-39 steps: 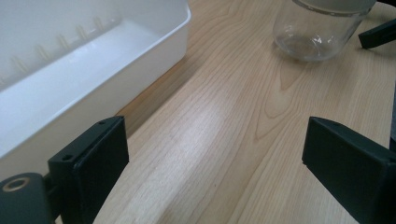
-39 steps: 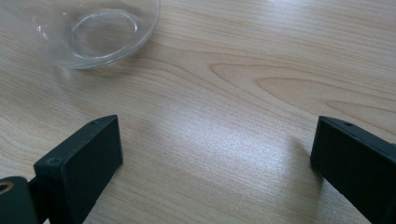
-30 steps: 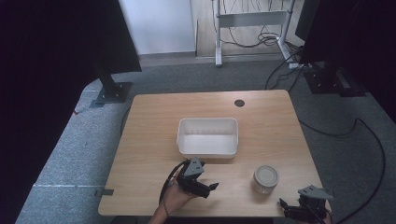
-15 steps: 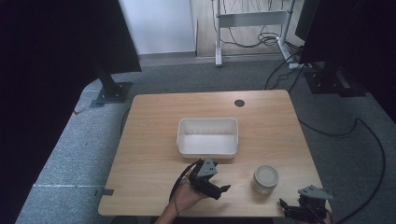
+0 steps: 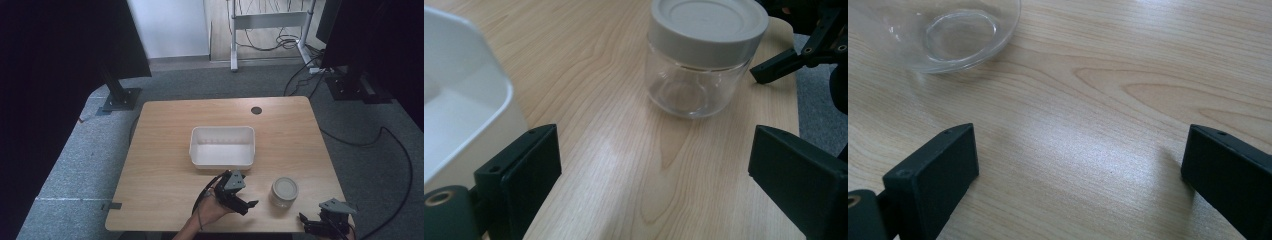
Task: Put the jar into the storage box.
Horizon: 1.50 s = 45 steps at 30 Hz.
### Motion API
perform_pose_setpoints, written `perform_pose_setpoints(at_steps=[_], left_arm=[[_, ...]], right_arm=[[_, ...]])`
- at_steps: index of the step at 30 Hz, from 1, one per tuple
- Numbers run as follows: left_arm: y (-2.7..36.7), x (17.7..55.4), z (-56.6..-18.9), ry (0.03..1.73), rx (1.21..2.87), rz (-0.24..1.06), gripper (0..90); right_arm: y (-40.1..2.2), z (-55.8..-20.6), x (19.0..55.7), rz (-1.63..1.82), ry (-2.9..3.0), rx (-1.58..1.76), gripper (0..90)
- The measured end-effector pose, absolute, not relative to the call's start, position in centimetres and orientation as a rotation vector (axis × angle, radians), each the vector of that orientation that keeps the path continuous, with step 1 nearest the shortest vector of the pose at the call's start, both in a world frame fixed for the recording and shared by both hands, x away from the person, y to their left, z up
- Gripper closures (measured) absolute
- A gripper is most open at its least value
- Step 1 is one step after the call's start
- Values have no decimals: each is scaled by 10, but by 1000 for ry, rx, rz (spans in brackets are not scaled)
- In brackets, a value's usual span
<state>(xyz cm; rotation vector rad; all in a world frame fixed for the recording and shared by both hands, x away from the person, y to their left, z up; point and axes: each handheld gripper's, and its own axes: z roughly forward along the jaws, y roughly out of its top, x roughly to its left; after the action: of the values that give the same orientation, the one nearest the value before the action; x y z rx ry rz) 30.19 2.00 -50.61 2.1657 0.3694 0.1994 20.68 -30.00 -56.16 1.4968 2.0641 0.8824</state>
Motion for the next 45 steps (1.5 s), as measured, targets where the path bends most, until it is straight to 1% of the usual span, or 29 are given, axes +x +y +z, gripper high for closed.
perform_pose_setpoints(at_steps=[11,45], left_arm=[[-1,307,-513,359,2168,181,45],[-64,313,-532,263,2201,124,49]], right_arm=[[-300,-562,207,883,2065,1496,13],[-300,-562,207,888,2069,1489,12]])
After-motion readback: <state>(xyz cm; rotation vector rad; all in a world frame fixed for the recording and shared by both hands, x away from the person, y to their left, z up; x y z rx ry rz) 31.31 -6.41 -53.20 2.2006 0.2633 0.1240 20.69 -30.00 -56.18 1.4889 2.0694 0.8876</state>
